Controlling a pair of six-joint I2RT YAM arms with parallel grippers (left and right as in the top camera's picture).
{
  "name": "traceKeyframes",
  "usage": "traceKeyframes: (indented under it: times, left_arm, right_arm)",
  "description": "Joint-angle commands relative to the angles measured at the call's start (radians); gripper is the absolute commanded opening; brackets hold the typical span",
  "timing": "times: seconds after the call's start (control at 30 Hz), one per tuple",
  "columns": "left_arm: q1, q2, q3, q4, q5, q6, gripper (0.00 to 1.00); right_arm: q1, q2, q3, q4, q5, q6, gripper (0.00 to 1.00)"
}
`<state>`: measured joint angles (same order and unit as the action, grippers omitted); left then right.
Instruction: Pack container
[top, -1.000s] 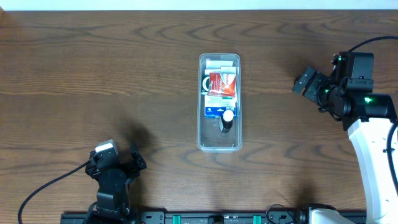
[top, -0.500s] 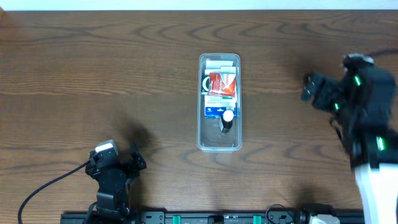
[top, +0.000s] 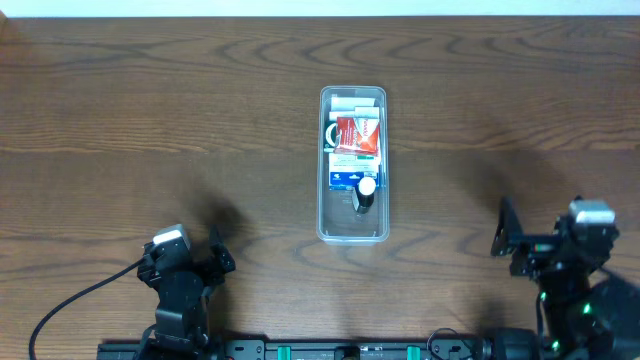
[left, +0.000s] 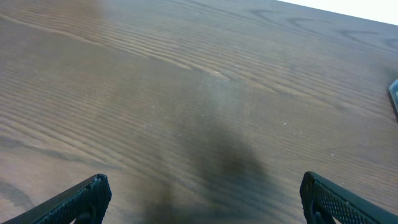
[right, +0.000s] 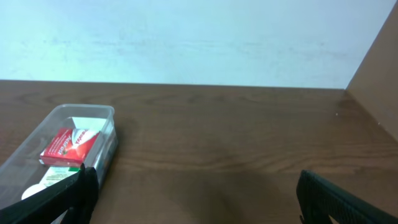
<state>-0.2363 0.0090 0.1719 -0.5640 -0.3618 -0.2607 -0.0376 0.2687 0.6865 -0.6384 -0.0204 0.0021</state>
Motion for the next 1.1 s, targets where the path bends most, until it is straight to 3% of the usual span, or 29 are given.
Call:
traceKeyframes:
  times: [0.0,0.17,0.8,1.07]
  left_arm:
    - [0.006,-0.006,-0.019,0.002,-0.005,0.010,0.98]
    - [0.006,-0.006,-0.019,0.003,-0.005,0.010,0.98]
    - [0.006,-0.006,-0.019,0.002,-0.005,0.010,0.98]
    - [0.006,-0.006,-0.019,0.002,-0.005,0.010,0.98]
  right_arm:
    - [0.011,-0.116,-0.081,0.000,0.017,-0.030,0.99]
    - [0.011,-0.266,-0.197,0.019,0.019,-0.029,0.99]
    - [0.011,-0.264,-0.559,0.197,-0.015,-0.025,0.99]
    - [0.011,-0.264,-0.569,0.238,-0.014,-0.022,0.99]
